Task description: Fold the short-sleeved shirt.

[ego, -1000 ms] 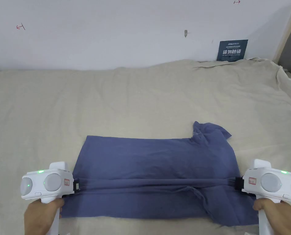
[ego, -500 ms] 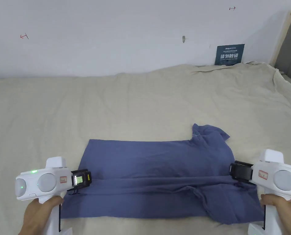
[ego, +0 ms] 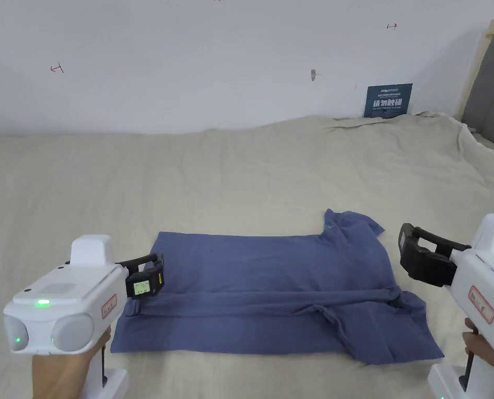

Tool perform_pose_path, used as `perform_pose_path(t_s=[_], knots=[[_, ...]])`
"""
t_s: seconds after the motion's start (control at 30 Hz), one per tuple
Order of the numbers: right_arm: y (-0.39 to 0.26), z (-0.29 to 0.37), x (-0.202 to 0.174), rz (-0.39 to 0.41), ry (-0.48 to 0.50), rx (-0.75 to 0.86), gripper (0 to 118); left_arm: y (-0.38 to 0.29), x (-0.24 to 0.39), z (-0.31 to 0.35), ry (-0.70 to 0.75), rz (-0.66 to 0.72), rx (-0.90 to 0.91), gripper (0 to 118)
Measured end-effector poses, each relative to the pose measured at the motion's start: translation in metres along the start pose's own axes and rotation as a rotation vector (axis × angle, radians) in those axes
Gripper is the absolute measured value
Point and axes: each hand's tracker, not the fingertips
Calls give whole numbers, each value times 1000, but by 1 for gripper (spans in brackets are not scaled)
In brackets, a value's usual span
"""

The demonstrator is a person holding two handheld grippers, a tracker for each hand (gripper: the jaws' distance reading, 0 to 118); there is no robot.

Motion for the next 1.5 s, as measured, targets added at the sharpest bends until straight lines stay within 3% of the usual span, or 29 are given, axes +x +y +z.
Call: perform_pose_path(t_s=[0.13, 0.2, 0.23, 0.3, 0.33, 0.4, 0.73, 0.8, 1.03, 1.07, 1.17, 1.37, 1.4, 1.5], knots=[[-22, 20, -6, 35, -26, 65, 100, -18, 8, 24, 23, 10, 96, 84], [-32, 25, -6, 56, -33, 77, 89, -24, 10, 30, 17, 29, 107, 75], [-38, 27, -6, 68, -41, 89, 70, -26, 11, 34, 7, 30, 107, 61], [-45, 31, -8, 86, -59, 100, 28, -31, 14, 38, -3, 25, 116, 20], [-48, 33, -8, 80, -63, 104, 0, -34, 15, 40, -3, 28, 126, 5], [-52, 34, -8, 69, -70, 114, 0, -36, 16, 43, -14, 43, 133, 0], [-36, 36, -23, 62, -63, 113, 0, -36, 12, 31, 24, 26, 61, 0], [-35, 34, -24, 61, -58, 111, 0, -32, 2, 18, 19, 58, -26, 14], [-34, 23, -21, 59, -55, 81, 0, -31, -33, -51, 25, 89, -354, 96], [-35, 21, -21, 60, -57, 77, 0, -36, -40, -65, 19, 90, -418, 102], [-36, 16, -18, 58, -61, 65, 0, -50, -57, -94, -22, 106, -502, 104], [-42, 9, -17, 49, -67, 26, 0, -79, -64, -135, 29, 81, -668, 101], [-42, 9, -17, 52, -69, 21, 0, -82, -66, -141, 22, 95, -685, 97], [-45, 9, -17, 56, -68, 8, 0, -93, -66, -152, 32, 90, -735, 66]])
